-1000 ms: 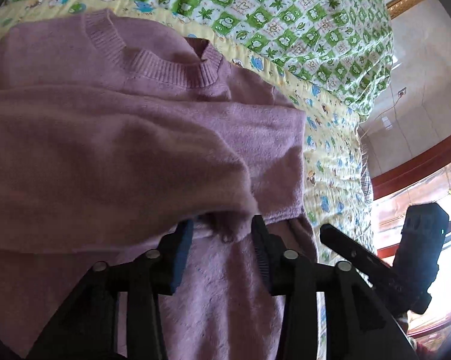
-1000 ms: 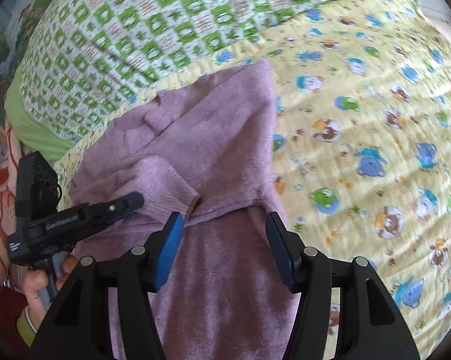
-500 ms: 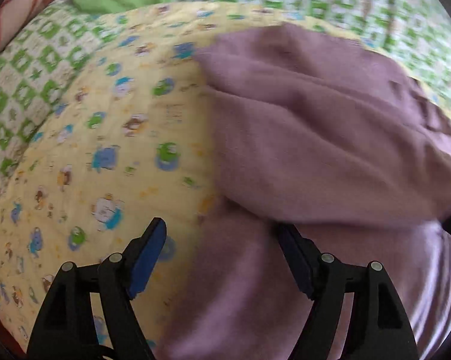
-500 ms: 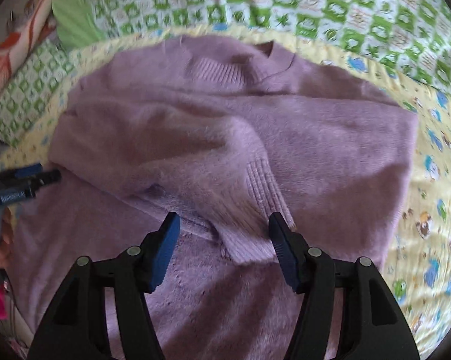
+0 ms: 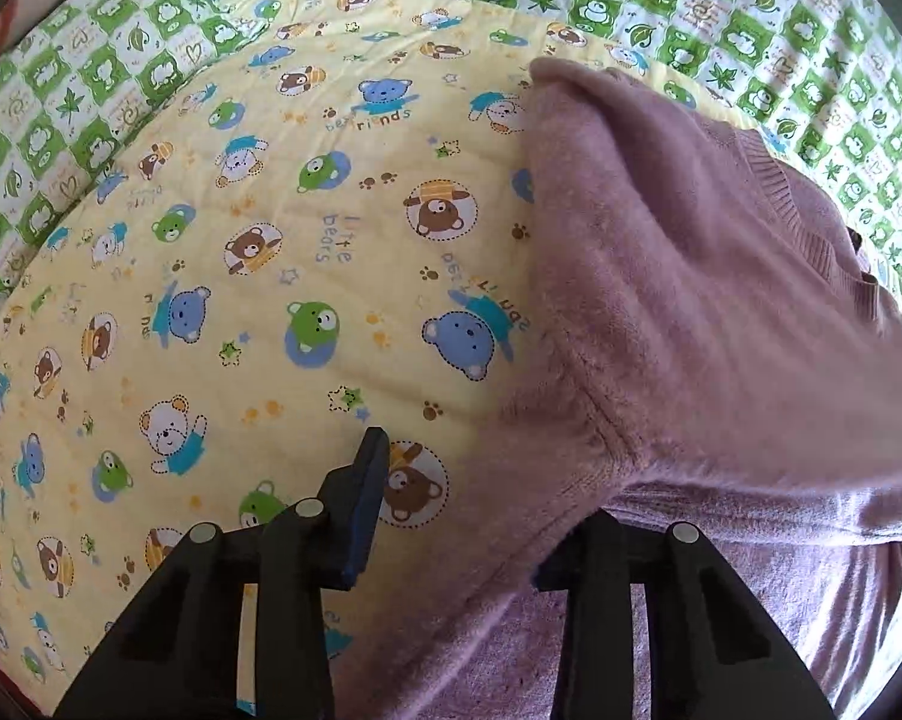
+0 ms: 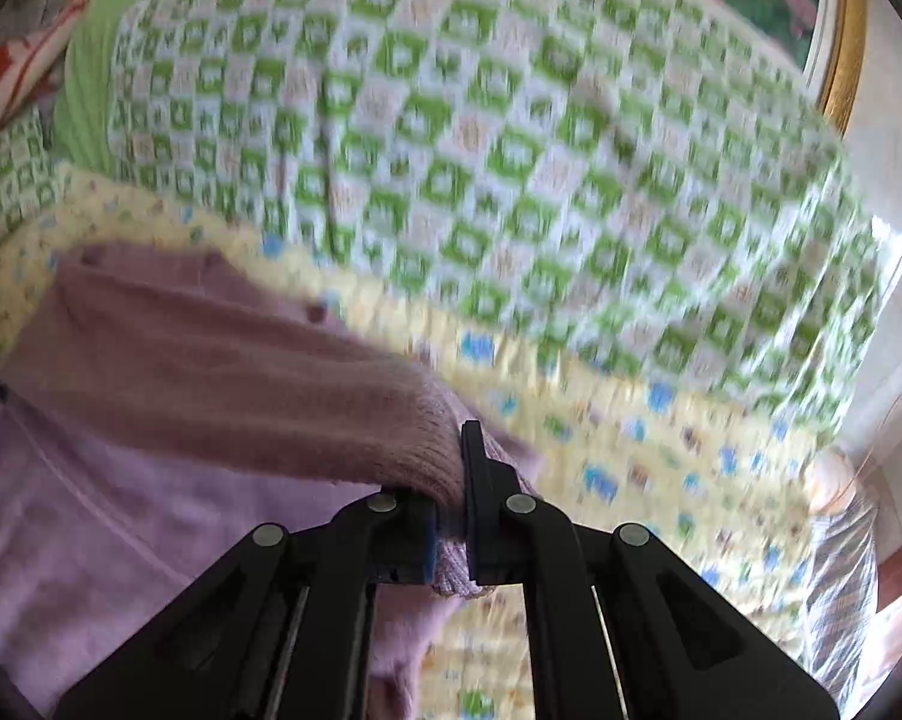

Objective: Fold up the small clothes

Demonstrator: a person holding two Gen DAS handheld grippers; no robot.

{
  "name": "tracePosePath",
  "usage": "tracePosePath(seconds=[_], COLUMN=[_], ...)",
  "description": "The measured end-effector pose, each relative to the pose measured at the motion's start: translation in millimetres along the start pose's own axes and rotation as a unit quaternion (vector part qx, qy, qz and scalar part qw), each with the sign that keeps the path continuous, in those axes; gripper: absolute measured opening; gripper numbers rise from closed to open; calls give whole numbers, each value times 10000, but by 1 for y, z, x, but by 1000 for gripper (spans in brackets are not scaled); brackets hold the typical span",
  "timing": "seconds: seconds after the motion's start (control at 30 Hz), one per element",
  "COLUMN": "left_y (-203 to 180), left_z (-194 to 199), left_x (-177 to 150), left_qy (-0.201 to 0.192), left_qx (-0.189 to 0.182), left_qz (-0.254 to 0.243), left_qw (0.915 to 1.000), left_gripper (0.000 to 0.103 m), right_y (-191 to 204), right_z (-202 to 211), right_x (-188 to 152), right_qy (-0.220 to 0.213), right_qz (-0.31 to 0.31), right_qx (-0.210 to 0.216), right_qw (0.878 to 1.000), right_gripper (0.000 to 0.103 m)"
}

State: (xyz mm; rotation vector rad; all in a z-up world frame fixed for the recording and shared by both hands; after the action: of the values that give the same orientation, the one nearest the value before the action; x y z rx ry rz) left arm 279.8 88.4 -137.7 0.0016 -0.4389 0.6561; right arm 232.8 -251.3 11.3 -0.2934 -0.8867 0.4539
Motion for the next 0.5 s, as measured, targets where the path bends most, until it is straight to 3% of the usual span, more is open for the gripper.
tracePosePath(seconds=[0.1, 0.2, 0.33, 0.43, 0.5], left_y=[4, 24, 46, 52, 54], left_z=[-2, -5, -11, -11, -11], left_x=[5, 11, 16, 13, 12], left_qy=[110, 347, 637, 745, 801], left_qx=[-140, -565, -1238, -1504, -1570], left_qz=[245, 847, 1731, 2025, 2090], left_qw=[9995, 9942, 9750, 9648, 9619], left_gripper=[38, 38, 36, 36, 36], right_y=[22, 42, 59, 67, 66], right_z=[-23, -28, -27, -32, -34], right_x=[-38, -58, -61, -71, -80], right_qy=[417, 576, 586, 714, 830], right_qz=[168, 191, 117, 99, 85], right_qx=[232, 344, 560, 696, 725], right_qw=[9987, 9976, 9966, 9950, 9939], right_gripper=[7, 7, 8, 17, 31])
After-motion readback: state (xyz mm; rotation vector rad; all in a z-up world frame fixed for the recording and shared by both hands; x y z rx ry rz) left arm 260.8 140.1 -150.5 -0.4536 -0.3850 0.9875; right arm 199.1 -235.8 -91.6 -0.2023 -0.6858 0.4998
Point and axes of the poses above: each gripper's, at about its wrist camera, not at the fingertips, and z roughly against the way its jaws point, y to its left, x to its top, the point moved 9 cm from there along -z, roughly the way its jaws point, and after that the axes turned 12 degrees about z, right-handed, at the moved point
